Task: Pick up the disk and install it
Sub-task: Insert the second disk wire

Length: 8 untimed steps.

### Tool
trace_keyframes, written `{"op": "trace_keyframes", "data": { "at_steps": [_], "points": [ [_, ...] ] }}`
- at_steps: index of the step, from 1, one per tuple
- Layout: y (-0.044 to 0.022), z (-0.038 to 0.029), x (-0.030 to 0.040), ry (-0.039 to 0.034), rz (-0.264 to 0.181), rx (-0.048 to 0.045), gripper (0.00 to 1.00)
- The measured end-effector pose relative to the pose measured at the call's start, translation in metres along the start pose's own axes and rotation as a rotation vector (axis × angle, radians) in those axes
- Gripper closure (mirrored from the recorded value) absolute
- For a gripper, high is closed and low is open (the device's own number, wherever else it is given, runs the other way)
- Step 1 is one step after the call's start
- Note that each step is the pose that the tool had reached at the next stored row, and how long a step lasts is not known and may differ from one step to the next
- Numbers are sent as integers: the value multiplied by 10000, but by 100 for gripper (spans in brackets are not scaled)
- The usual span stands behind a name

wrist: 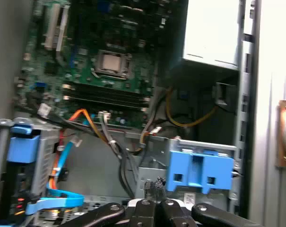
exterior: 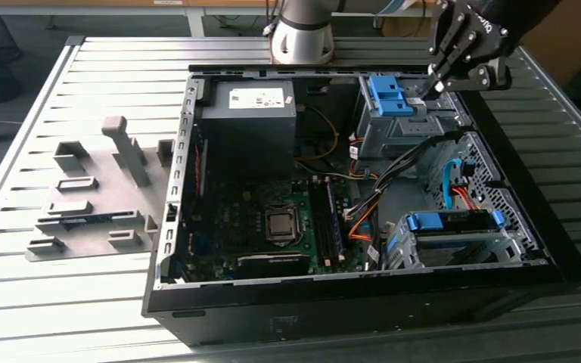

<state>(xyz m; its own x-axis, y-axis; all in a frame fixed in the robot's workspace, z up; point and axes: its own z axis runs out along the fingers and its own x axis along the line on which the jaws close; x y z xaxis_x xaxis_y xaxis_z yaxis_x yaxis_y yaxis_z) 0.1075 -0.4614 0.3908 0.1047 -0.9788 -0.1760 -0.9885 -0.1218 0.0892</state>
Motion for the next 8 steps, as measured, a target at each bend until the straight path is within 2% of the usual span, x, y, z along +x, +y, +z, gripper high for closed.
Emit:
{"op": "trace_keyframes", "data": {
  "at_steps": [1,4,5,8],
  "points": [
    [29,5,-3,44,-32,10,89],
    [165,32,-15,48,-63,189,89],
    [192,36,-18,45,-72,241,89],
    [198,37,-18,46,-75,257,89]
  ]
}}
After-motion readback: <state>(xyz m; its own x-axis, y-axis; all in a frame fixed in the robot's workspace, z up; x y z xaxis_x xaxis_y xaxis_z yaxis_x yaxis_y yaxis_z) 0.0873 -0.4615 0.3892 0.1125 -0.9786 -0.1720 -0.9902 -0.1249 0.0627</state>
